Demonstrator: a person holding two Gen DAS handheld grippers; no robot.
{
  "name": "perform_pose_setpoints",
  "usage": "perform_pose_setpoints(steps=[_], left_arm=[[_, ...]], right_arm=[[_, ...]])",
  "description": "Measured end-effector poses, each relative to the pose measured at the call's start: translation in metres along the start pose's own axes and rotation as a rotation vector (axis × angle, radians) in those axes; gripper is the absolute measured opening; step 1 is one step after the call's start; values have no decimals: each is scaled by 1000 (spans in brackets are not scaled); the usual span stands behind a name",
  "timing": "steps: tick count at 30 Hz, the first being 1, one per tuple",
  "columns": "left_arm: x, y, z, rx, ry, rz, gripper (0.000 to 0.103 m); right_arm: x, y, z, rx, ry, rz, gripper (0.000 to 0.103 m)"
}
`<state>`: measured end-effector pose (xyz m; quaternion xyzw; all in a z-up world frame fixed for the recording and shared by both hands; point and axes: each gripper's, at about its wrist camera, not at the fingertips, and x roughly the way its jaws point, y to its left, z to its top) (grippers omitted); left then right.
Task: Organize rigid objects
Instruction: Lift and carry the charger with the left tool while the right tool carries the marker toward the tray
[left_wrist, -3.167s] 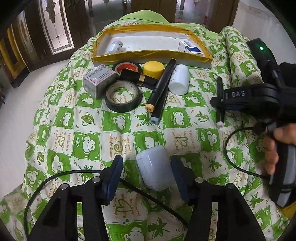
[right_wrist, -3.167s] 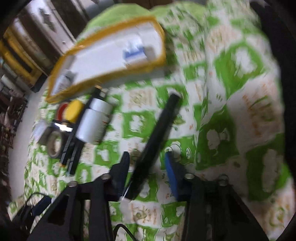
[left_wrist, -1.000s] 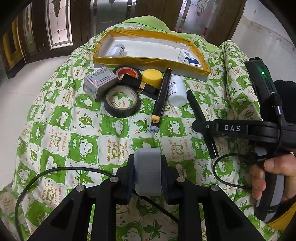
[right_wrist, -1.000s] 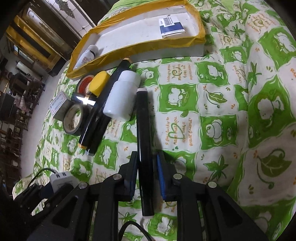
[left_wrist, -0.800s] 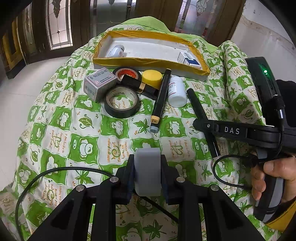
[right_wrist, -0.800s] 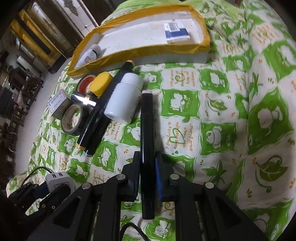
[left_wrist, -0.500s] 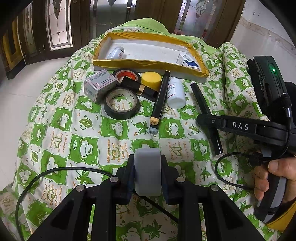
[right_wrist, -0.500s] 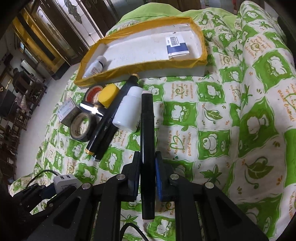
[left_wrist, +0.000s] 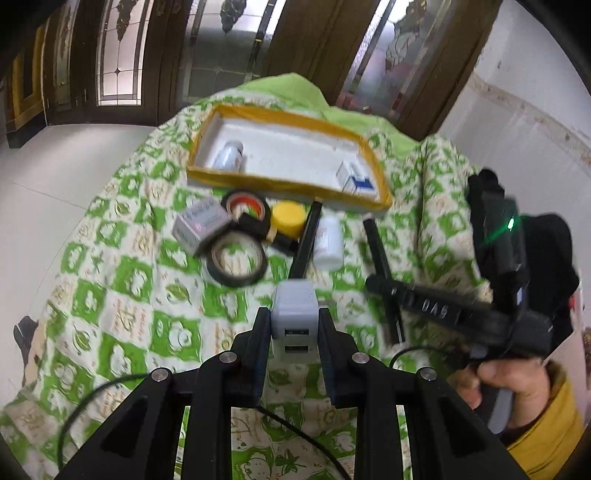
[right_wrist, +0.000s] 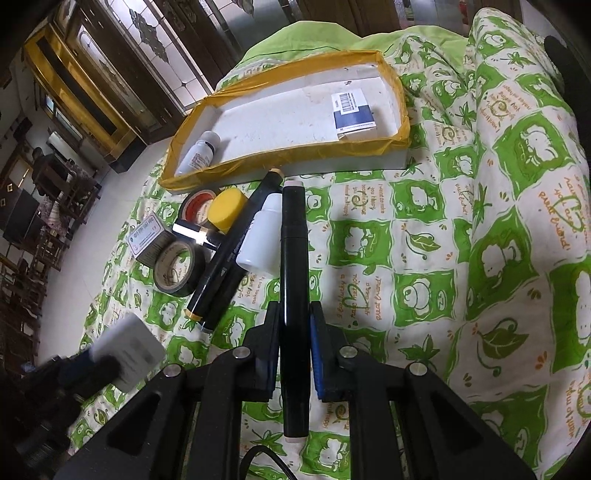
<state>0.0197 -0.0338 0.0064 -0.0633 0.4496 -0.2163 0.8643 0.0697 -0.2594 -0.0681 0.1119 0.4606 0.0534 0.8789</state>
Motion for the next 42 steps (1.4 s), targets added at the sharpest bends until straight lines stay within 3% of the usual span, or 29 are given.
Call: perform_pose_setpoints(steps=[19, 42], left_arm=[[-3, -11, 20, 91, -37, 139, 25], [22, -9, 61, 125, -50, 176, 25]], right_arm=[[-7, 3, 2, -10, -26, 7, 14], [-29, 8, 36, 12, -71, 80, 14]])
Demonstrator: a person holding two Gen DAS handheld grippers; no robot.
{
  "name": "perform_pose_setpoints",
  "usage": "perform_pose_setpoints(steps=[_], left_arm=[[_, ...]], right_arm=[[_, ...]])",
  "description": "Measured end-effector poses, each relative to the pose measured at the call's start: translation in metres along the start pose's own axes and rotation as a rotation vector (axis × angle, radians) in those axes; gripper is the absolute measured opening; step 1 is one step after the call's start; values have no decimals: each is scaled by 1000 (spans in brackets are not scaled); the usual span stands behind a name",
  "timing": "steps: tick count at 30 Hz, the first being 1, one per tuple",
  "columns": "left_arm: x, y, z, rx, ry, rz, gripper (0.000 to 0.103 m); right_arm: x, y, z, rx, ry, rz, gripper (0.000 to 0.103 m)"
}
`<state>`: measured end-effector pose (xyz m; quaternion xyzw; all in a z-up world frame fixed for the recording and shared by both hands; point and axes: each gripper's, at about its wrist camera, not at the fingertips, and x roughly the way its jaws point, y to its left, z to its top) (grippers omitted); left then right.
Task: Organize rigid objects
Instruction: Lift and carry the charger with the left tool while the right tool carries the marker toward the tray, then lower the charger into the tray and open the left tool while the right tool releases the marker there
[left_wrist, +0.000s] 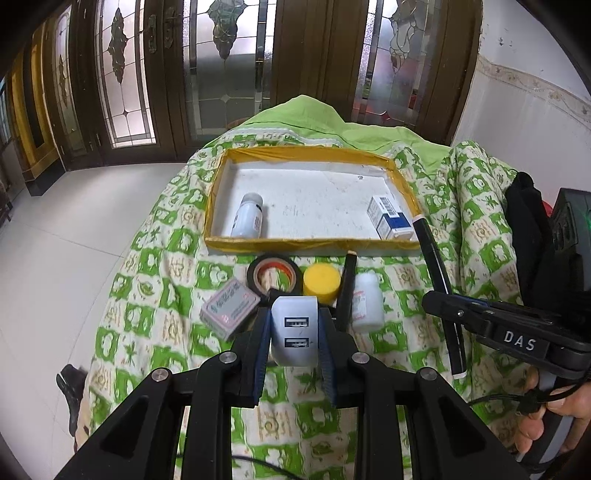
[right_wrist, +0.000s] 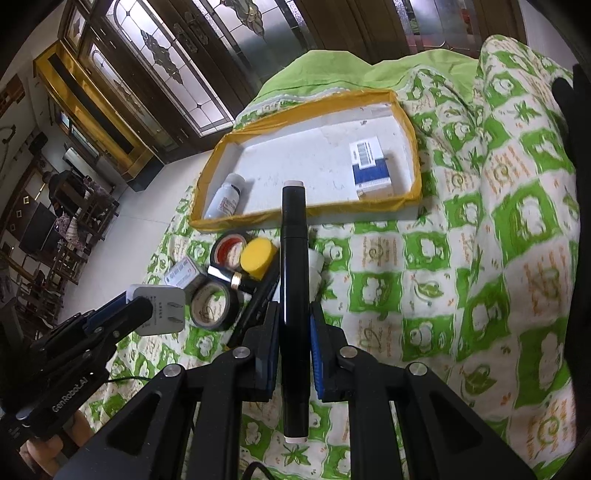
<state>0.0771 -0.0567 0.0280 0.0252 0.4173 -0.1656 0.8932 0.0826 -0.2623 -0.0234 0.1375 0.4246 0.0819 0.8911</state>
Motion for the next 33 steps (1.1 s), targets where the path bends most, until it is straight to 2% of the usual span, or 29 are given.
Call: perform_pose_setpoints(steps=[10, 16, 23, 29, 33], left_arm=[[32, 4, 55, -27, 0, -33, 25], [72, 4, 95, -59, 16, -44, 25], [120, 7, 123, -88, 43, -39, 25], [157, 14, 124, -98, 96, -24, 25], [166, 15, 122, -99, 97, -28, 25]], right_arm=[[10, -11, 54, 65, -40, 0, 14], [33, -24, 97, 97, -63, -16, 14], [74, -27, 137, 84, -62, -23, 14], [108, -25, 143, 46, -21, -49, 14], [126, -27, 134, 10, 15, -81, 14]])
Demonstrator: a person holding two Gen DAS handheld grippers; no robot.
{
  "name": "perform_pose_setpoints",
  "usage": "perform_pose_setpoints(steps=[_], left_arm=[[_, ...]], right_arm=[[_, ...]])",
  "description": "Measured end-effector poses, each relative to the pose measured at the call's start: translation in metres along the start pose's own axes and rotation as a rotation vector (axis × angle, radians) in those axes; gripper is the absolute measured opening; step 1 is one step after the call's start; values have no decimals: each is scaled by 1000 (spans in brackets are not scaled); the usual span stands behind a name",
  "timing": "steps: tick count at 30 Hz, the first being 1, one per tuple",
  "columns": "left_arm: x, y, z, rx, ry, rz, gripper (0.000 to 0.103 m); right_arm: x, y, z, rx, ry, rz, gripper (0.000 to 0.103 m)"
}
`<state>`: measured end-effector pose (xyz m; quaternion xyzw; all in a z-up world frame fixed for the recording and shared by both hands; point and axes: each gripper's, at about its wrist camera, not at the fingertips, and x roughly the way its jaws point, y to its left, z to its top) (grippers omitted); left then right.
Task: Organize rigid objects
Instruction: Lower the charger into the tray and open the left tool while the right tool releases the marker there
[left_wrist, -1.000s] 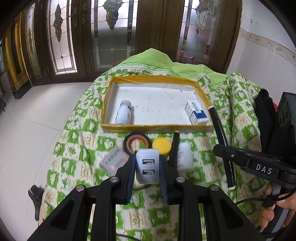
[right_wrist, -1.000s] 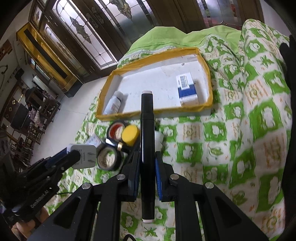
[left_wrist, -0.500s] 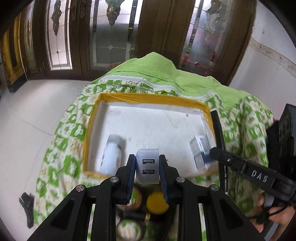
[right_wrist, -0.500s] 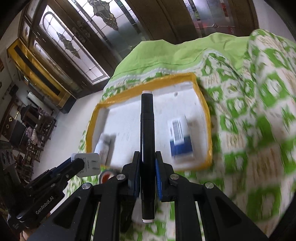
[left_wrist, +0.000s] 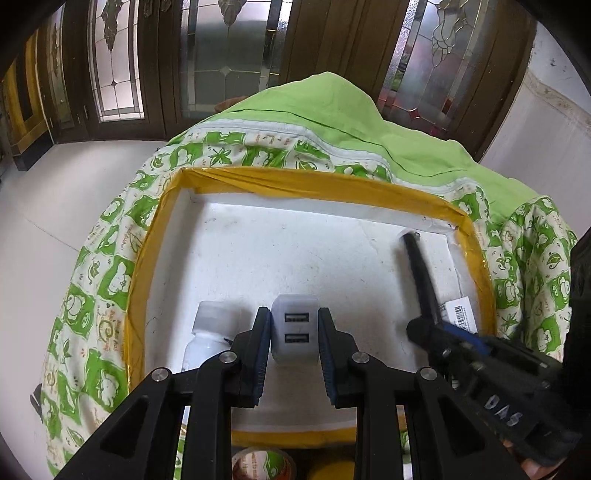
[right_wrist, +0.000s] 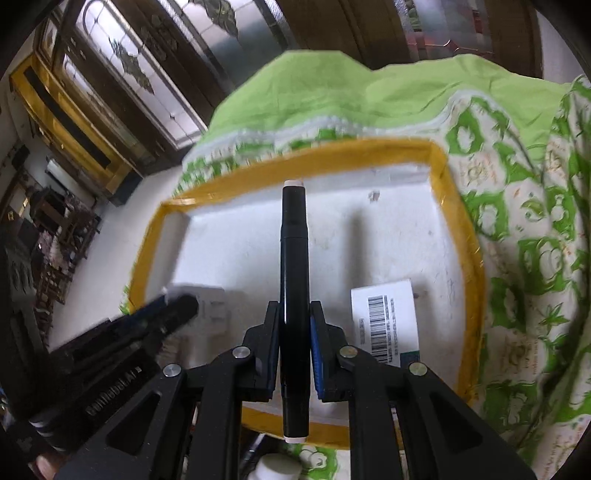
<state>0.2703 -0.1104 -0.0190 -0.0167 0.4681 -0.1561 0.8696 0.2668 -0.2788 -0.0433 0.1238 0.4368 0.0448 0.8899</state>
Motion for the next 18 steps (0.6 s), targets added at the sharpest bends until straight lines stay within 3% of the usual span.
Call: perform_pose_setpoints(steps=[6, 8, 9, 10, 12, 15, 18], left_arm=[[2, 9, 8, -41, 17, -37, 29], [-5, 10, 7, -35, 3, -41, 47], [-8, 11, 7, -33, -8, -38, 63], [-14, 12, 6, -33, -26, -31, 71], [-28, 15, 2, -38, -49, -37, 72], [-48, 24, -10, -53, -60, -55, 72], [-75, 36, -38, -59, -85, -36, 76]], right_arm=[[5, -3, -6, -16, 11, -46, 14], [3, -5, -8, -18, -3, -54, 16], [1, -7, -10, -13, -10, -51, 17], [-1, -8, -10, -9, -15, -50, 22], [-7, -11, -14, 7, -34, -37, 31], [-26, -16, -26, 49, -60, 3, 33], [-48, -18, -39, 87, -84, 39, 41]])
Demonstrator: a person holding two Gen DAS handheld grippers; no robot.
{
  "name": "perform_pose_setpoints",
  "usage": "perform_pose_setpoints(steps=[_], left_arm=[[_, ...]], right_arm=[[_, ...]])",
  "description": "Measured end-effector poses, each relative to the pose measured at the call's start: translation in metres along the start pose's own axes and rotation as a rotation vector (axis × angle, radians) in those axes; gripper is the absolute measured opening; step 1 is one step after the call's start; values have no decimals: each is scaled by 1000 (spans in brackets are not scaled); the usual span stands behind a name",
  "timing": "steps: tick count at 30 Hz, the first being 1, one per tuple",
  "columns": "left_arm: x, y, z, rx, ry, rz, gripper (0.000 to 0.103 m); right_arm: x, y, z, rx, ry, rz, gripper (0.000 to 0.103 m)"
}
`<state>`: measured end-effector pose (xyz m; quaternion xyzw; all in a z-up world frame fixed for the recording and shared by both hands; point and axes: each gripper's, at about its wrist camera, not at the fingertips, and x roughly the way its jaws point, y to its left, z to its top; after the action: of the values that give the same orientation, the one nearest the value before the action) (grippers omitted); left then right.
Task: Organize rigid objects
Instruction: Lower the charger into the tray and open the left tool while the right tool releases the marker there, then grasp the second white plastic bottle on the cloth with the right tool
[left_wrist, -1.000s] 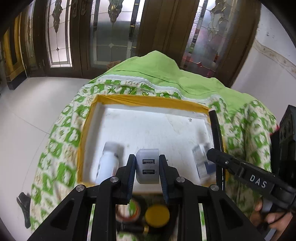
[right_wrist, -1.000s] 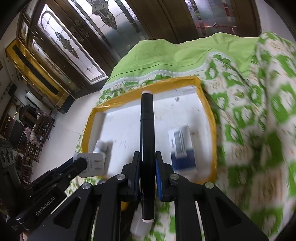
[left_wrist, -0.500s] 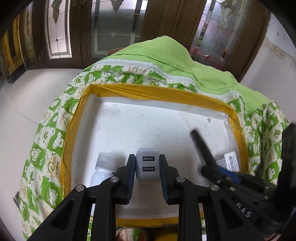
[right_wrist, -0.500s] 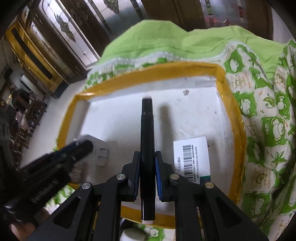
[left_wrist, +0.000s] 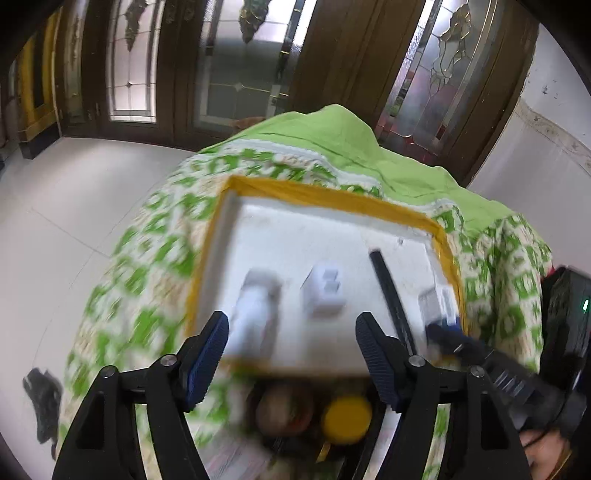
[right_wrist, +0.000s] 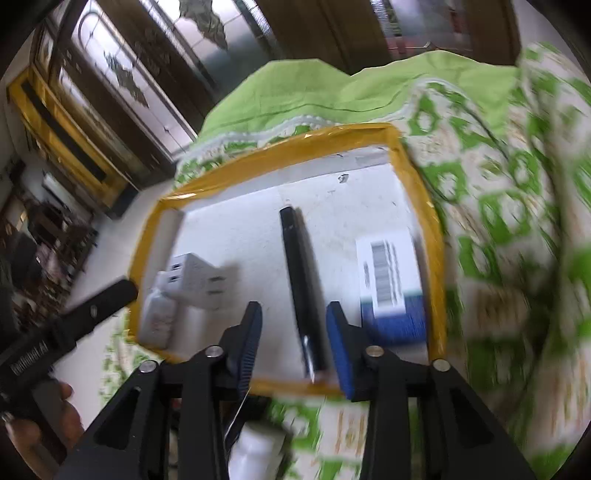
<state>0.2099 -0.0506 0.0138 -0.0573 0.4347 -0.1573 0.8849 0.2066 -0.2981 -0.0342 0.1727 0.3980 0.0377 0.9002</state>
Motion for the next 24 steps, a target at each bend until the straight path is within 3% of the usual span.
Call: perform_pose_setpoints(steps=[6, 9, 12, 14, 19, 24], left_arm=[[-48, 30, -77, -19, -44, 75, 83], [-50, 44, -108, -75, 22, 79, 84], [-57, 49, -107, -119, -1, 53, 84], [-60, 49, -106, -106, -37, 87, 84], [-52, 55, -108, -128, -2, 94, 84], [-49, 48, -107, -74, -16, 121, 84]], right_arm=[[-41, 4, -36, 16, -42, 35, 54], [-42, 7, -55, 4, 3, 30, 55], [-36, 8, -71, -9, 43, 0, 55], [-36, 6, -80, -5, 56, -15, 55], [-44, -4, -97, 32, 75, -1, 55], [-45, -7, -103, 33, 89, -8, 55]])
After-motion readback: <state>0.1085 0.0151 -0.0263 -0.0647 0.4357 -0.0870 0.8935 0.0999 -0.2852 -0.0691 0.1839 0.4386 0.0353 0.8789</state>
